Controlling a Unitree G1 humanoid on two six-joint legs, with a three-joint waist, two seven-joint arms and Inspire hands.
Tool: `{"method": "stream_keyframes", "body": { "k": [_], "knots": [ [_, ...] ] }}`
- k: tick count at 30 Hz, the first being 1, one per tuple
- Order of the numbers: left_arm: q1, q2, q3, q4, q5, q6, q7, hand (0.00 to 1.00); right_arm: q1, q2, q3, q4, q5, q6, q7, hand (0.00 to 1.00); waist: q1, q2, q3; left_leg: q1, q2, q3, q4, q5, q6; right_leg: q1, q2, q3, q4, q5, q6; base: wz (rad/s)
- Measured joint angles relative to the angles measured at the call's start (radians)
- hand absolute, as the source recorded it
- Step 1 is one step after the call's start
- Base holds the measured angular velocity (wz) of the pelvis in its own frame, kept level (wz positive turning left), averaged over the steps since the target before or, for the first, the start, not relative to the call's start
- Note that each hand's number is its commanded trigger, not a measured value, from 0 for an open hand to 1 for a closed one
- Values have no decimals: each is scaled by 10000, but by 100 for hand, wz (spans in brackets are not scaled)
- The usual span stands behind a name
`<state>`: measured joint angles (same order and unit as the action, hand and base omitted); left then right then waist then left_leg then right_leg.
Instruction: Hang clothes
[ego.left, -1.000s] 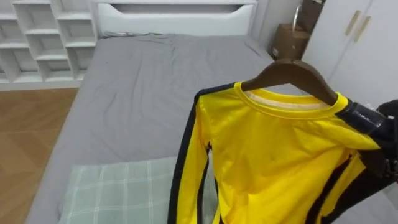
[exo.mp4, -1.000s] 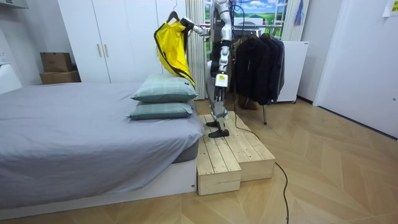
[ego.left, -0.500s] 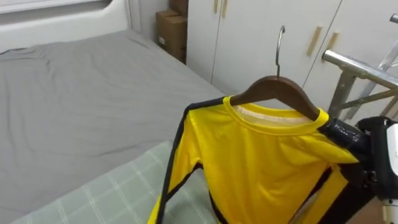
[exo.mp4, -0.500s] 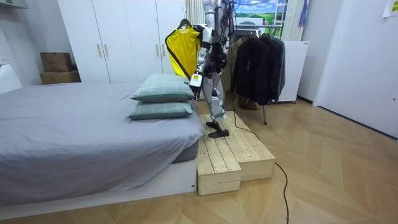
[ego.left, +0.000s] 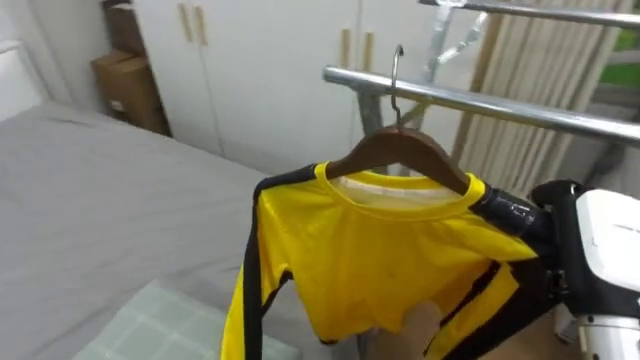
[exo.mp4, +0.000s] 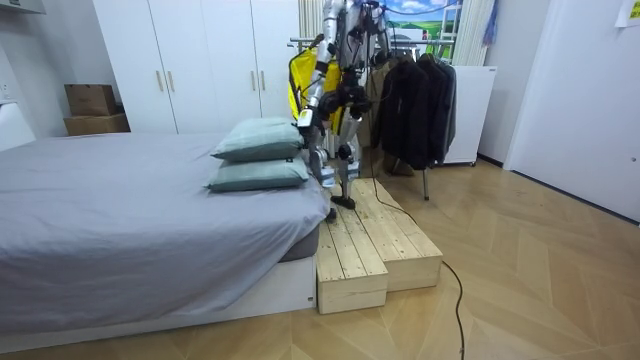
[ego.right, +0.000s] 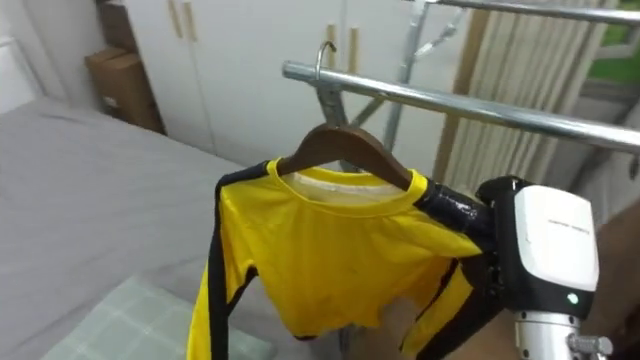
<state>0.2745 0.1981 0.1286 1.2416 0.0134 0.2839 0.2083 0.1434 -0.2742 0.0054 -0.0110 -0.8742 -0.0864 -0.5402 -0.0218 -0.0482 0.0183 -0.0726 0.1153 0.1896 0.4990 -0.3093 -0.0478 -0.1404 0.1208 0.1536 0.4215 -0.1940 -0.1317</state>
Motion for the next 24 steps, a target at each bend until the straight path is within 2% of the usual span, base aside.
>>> {"method": "stream_keyframes", "body": {
  "k": [1,2,3,5,6,7,8,9,10,11,12,14,15,16,18,19,20,21,23,24],
  "knots": [
    [0,-44,155,0,0,82,11,0,-2,-12,120,8,7,41,-6,100,-34,40,-19,-71,-134,-466,-686,145,-104,-9,222,614,-131,140,33,-120],
    [-1,-91,197,1,0,122,61,0,-5,-4,183,7,-66,92,-6,100,-102,50,-24,-65,-272,-797,-1229,373,-101,20,389,1104,-288,312,71,-116],
    [-6,-109,206,1,0,122,71,0,-15,9,187,5,-147,128,-7,100,-145,50,-24,-58,-317,-930,-1418,496,-69,44,446,1306,-348,396,69,-103],
    [-267,-144,226,-6,7,122,180,0,-31,-20,132,1,-254,259,-14,100,-416,155,-19,-66,-576,-1219,-1849,984,-39,44,657,1803,-662,677,156,-70],
    [-402,-145,211,-6,6,122,215,0,-31,-58,111,-7,-246,291,-14,100,-531,217,-19,-68,-598,-1205,-1948,1102,13,40,708,1852,-748,726,195,-42],
    [-676,-142,89,-25,2,121,259,0,-36,-114,90,-33,-245,389,-16,100,-632,353,-21,-1,-609,-1111,-2144,1463,62,16,850,2031,-844,796,263,-51],
    [-986,-112,-153,-26,2,112,323,0,-34,-62,151,-40,-259,468,-15,100,-625,304,-13,134,-609,-817,-2290,1528,123,-31,856,2315,-911,864,359,-58],
    [-1135,-121,-287,-27,2,88,348,0,-32,-52,151,-44,-273,463,-15,100,-630,316,-12,173,-617,-673,-2384,1517,150,-39,852,2419,-965,900,417,-64],
    [-1442,-124,-447,-29,-1,-55,368,0,-36,-50,126,-54,-286,463,-15,100,-612,316,-11,180,-615,-349,-2507,1428,282,-142,842,2537,-961,942,527,-66],
    [-1662,-144,-568,-28,-8,-163,372,0,-35,-47,124,-55,-322,465,-15,100,-555,304,-15,206,-628,4,-2580,1374,368,-267,757,2493,-963,1012,674,-63],
    [-1718,-171,-593,-29,-8,-194,372,0,-25,-47,119,-68,-359,465,-15,100,-585,304,-15,215,-646,78,-2608,1366,381,-303,722,2489,-962,1015,711,-50],
    [-1806,-219,-1086,-37,-55,-441,372,0,58,-38,93,-200,-494,579,-10,100,-662,270,-19,300,-757,442,-2706,1325,440,-431,681,2521,-953,983,825,-40],
    [-1798,-219,-1166,-36,-114,-497,372,0,58,-38,93,-258,-568,597,-8,100,-621,252,-27,334,-768,591,-2737,1329,458,-478,660,2498,-953,988,834,-56],
    [-1785,-219,-1233,-20,-248,-503,366,0,58,-39,94,-435,-713,623,-7,100,-563,227,-21,402,-764,831,-2757,1285,504,-541,604,2362,-939,1045,751,-64],
    [-1657,-220,-1422,57,-481,-503,364,0,42,-39,123,-629,-779,612,-7,100,-318,158,-17,648,-748,1308,-2878,1177,488,-673,350,1288,-928,1089,603,-75],
    [-1577,-233,-1452,136,-565,-504,353,0,35,-39,116,-732,-802,567,-8,100,-168,126,-10,770,-736,1593,-2900,1088,480,-756,132,510,-919,1047,490,-62],
    [-1528,-234,-1444,205,-595,-511,330,0,41,-39,111,-748,-808,533,-9,100,-181,113,-10,838,-746,1671,-2937,1037,471,-746,60,244,-922,994,443,-41],
    [-1535,-231,-1439,276,-599,-518,301,0,48,-40,113,-748,-801,533,-9,100,-203,110,-10,854,-749,1670,-2958,1032,468,-716,81,312,-938,983,444,-14],
    [-1529,-227,-1409,465,-595,-567,160,0,48,-39,143,-751,-796,520,-9,100,-179,94,-11,848,-750,1680,-3001,985,434,-644,235,714,-961,953,470,-14],
    [-1529,-227,-1402,483,-595,-568,137,0,48,-38,145,-751,-790,521,-9,100,-178,89,-9,844,-746,1691,-3004,984,432,-653,246,736,-960,953,469,-13]
  ]
}}
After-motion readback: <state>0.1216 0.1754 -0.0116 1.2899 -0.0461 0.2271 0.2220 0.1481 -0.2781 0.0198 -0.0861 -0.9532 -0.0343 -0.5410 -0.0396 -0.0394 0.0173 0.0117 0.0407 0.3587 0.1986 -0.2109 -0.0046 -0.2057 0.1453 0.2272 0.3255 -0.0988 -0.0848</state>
